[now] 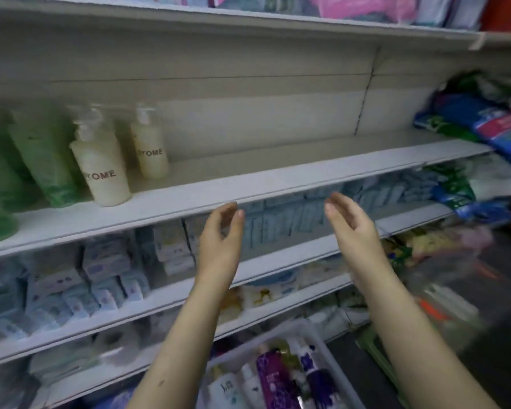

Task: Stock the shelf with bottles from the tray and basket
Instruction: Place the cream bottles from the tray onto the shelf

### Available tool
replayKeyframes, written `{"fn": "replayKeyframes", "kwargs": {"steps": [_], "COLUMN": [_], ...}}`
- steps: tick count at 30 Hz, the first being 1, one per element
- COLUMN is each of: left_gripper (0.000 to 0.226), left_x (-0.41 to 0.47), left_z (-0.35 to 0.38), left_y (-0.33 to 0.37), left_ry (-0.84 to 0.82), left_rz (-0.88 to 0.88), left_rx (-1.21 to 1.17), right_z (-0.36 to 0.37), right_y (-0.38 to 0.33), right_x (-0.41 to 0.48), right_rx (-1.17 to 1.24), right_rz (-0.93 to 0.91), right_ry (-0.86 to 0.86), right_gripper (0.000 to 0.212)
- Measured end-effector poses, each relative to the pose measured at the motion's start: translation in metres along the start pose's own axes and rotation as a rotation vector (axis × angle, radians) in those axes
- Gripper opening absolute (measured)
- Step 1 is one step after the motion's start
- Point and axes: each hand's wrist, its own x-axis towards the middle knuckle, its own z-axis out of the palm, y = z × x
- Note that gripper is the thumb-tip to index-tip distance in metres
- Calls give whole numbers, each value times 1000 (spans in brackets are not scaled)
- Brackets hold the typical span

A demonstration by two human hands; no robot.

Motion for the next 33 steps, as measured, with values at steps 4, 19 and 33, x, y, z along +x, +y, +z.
{"fn": "replayKeyframes", "kwargs": {"steps": [4, 19, 33], "left_gripper": [23, 19, 31], "left_x": [-77, -240, -157], "left_z": [102, 378, 554], "left_y": [20, 47, -48], "left_ry": [-271, -650, -493], "left_rz": [-76, -327, -595], "left_rx": [-84, -218, -245], "right_z": [-122, -437, -516], "right_y": [28, 60, 182], "right_x": [-53, -127, 34], "right_rx": [26, 48, -10], "right_rz": [107, 313, 448], "right_ry": [183, 534, 531], "right_gripper": [42, 36, 33]}}
